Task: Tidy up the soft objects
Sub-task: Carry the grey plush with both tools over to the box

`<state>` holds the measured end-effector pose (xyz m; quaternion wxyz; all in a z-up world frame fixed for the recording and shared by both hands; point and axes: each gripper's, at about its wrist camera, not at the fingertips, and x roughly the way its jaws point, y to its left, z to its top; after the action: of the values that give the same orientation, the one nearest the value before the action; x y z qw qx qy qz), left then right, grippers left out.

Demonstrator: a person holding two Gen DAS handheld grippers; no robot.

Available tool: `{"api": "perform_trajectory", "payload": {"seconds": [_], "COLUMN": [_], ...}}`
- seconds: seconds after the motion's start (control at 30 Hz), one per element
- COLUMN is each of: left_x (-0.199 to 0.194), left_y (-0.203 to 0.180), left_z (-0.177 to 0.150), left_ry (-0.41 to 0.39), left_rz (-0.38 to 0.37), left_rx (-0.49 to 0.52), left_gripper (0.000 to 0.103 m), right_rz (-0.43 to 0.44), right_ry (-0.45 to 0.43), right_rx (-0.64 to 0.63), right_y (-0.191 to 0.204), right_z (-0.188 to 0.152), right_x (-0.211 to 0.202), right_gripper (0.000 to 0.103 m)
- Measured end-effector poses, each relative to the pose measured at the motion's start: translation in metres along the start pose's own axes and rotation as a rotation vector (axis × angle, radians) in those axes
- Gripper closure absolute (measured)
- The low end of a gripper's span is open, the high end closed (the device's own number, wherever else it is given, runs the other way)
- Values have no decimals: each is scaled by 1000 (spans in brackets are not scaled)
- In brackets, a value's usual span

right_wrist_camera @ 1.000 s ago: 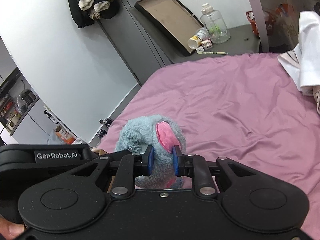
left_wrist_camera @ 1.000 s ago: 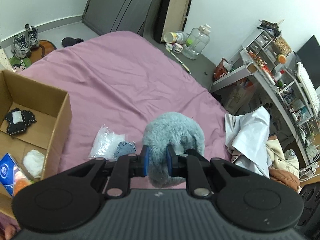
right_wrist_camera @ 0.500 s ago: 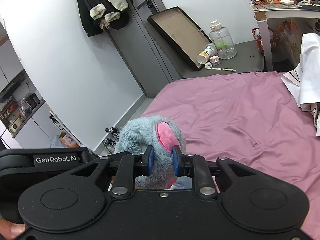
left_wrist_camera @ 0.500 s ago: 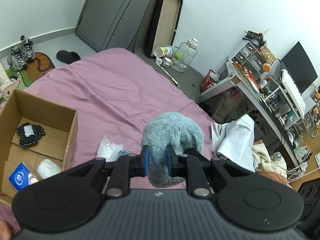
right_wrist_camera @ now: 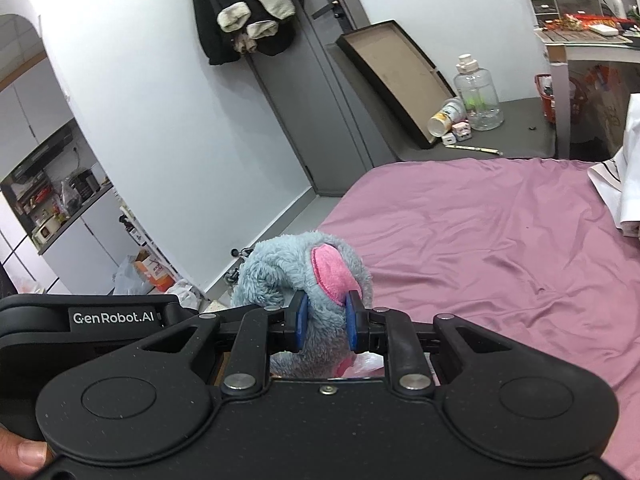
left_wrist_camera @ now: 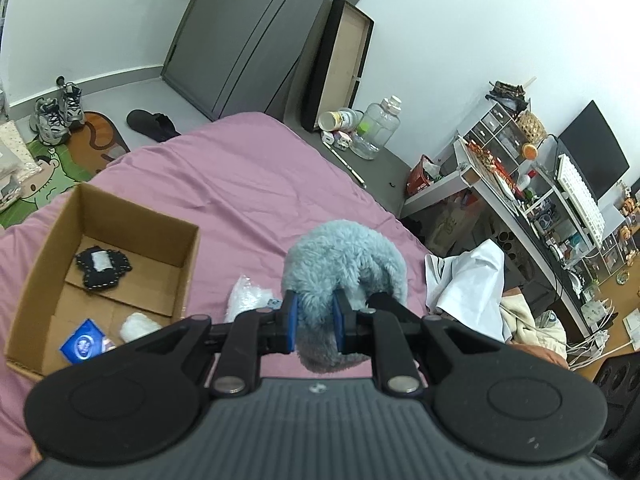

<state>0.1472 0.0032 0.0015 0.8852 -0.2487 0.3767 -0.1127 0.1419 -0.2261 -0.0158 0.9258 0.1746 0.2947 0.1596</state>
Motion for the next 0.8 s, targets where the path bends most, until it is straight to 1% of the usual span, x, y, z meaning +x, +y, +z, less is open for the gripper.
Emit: {"api": "perform_trajectory", "payload": {"seconds": [0.17, 0.4, 0.63, 0.8], "left_x": [-16, -24, -22, -12], "left_y": [18, 45, 83, 110], "left_z": [3, 8, 16, 21], "left_ry": [-15, -27, -28, -21], "left_rz": [-10, -7, 3, 0], "left_rx": [-11, -35, -72, -112], "left_gripper": [86, 86, 86, 86], "right_rz": [24, 31, 50, 51], "right_ry": [-2, 22, 38, 59], "right_rx": [-33, -62, -9, -8], "right_y": [20, 45, 58, 68], "right_z": [-3, -7, -18, -25], "right_x": [0, 11, 38, 58], "right_gripper": [84, 83, 83, 82]}}
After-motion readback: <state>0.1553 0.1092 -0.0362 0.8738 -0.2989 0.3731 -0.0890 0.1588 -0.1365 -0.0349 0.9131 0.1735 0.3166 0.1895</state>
